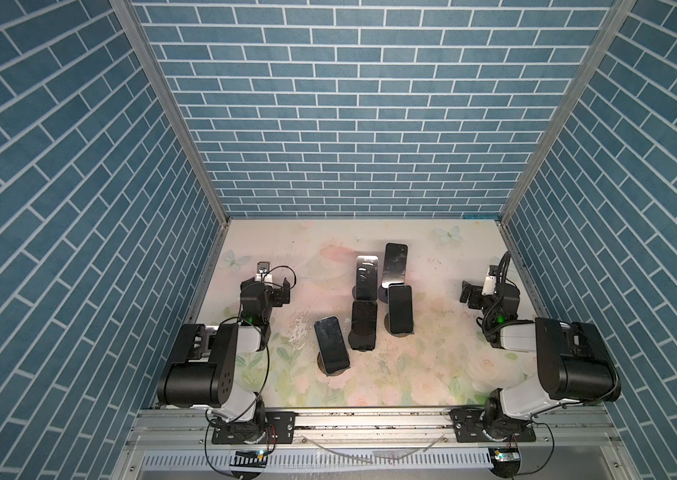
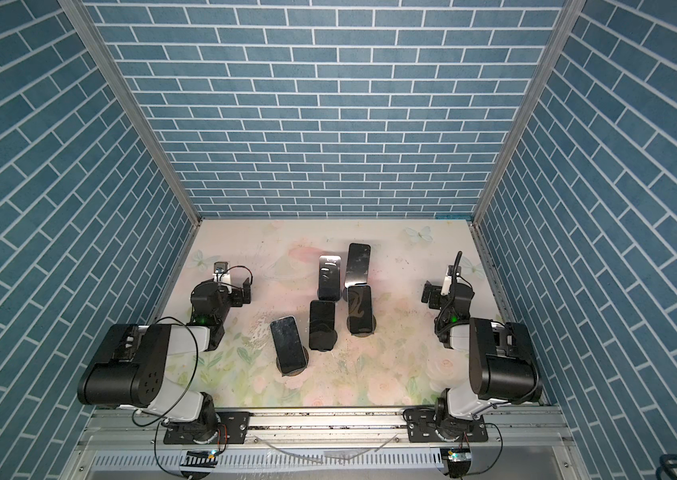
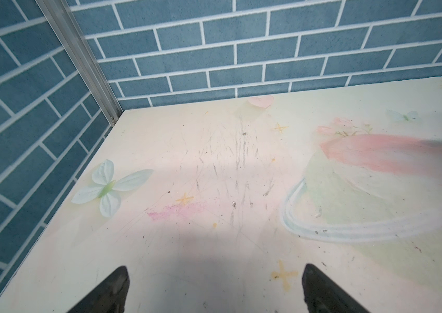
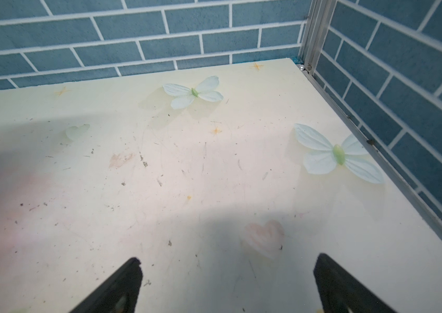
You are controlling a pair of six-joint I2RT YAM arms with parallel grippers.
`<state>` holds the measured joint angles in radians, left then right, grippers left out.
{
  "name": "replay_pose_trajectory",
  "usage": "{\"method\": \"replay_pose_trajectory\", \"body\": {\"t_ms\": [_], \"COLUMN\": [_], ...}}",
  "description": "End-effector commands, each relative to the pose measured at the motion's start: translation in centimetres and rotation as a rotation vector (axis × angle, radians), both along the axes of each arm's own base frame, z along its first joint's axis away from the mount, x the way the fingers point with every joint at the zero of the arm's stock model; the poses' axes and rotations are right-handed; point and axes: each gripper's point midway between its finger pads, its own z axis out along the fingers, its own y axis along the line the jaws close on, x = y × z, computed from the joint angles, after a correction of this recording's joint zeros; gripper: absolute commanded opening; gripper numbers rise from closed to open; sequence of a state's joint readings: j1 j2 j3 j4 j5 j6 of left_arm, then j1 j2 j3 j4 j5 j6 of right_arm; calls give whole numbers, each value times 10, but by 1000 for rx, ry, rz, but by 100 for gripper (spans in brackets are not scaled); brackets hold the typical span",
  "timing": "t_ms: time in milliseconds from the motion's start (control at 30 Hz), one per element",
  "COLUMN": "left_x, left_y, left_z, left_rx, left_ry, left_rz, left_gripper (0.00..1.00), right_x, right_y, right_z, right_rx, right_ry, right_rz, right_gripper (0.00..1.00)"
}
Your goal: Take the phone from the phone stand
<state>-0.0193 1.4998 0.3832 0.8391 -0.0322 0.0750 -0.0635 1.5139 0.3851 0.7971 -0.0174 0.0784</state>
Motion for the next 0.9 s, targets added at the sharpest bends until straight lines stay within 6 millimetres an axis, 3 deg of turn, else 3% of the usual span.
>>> {"method": "replay_pose_trajectory", "body": {"t_ms": [0, 233, 400, 533, 833, 867], "left_x": [-2, -15, -26, -32, -48, -48], "left_y": [8, 28, 24, 8, -54, -62], "left_z": [19, 43, 58, 68, 77, 90], "left_rx": [-2, -69, -109, -161, -204, -229], "left_ry": [4, 39, 42, 69, 204, 180], "left_rz": [52, 220, 278, 248, 85, 64], "left_gripper": [100, 100, 100, 100, 100, 100], "right_x": [7, -8, -25, -38, -65, -68], "right_y": [-11, -7, 10, 33, 77, 80], "right_z": [31, 64, 75, 79, 97, 100], "right_rx": [-29, 47, 76, 79, 131, 128], "right_ry": [-11, 97, 187, 260, 319, 324], "right_rz": [-60, -134, -177, -150, -84, -76], "right_gripper": [99, 99, 99, 99, 99, 99]}}
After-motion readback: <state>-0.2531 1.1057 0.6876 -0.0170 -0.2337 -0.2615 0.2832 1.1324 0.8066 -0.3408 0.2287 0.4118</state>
